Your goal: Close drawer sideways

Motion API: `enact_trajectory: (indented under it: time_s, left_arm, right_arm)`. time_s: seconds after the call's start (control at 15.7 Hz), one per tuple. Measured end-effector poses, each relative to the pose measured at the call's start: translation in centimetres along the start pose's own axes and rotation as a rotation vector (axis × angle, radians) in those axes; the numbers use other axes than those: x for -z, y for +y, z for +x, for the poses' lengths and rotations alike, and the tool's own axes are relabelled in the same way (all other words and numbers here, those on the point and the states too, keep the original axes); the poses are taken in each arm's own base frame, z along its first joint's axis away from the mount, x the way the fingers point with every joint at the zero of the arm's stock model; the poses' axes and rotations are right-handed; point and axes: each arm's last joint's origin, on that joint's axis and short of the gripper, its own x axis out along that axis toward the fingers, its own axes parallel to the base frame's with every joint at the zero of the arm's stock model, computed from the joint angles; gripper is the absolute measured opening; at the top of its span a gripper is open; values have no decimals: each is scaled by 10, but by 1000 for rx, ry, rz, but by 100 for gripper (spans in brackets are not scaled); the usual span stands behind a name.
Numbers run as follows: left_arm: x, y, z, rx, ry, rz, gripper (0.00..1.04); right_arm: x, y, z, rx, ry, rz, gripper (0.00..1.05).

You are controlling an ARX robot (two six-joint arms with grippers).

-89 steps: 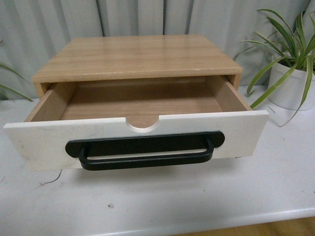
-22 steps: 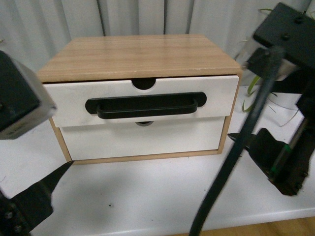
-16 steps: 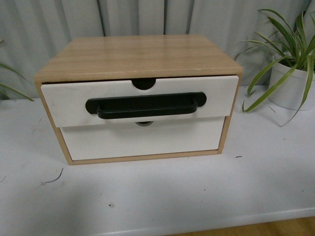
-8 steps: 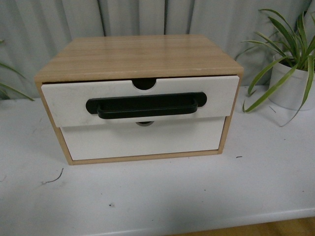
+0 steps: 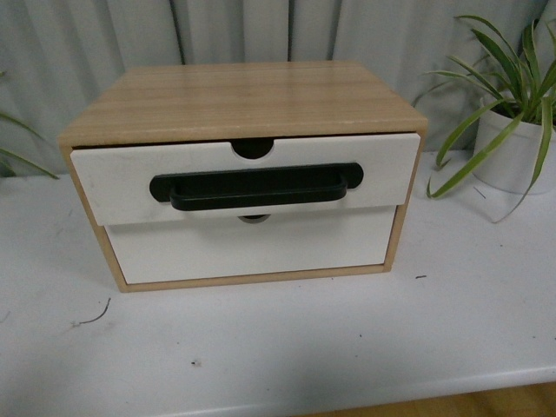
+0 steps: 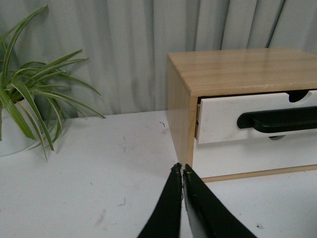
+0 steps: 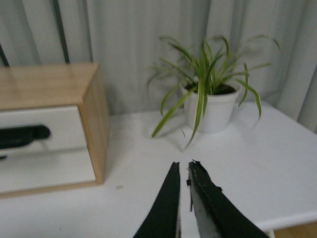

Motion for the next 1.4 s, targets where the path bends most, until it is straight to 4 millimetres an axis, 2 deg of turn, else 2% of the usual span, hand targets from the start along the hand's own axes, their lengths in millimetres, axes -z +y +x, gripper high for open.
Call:
enact_trajectory:
  time_s: [0.06, 0.19, 0.32, 0.7, 0.95, 1.02, 1.27, 1.4]
  left_arm:
    - [-1, 0, 0, 1, -6, 3, 2]
    - [-1, 0, 0, 2, -5, 1, 2]
    - [0, 0, 0, 2, -3, 1, 2]
    - [0, 0, 0, 2, -5, 1, 2]
    - [0, 0, 0, 2, -5, 0, 52]
    - [0, 0, 0, 2, -5, 0, 59]
    - [0, 0, 0, 2, -4, 0, 99]
    - [0, 0, 0, 2, -5, 1, 98]
  right_arm:
    - [0, 1, 0, -15, 1, -1, 2]
    - [5, 2, -6, -30, 40, 2, 2]
    - [1, 1, -12, -30, -12, 4, 2]
    - [3, 2, -12, -30, 6, 3, 2]
    - [3, 2, -12, -30, 6, 3, 52]
    - [3, 2, -12, -30, 6, 3, 59]
    - [3, 2, -12, -30, 6, 3, 99]
    - [3, 2, -12, -30, 6, 4, 98]
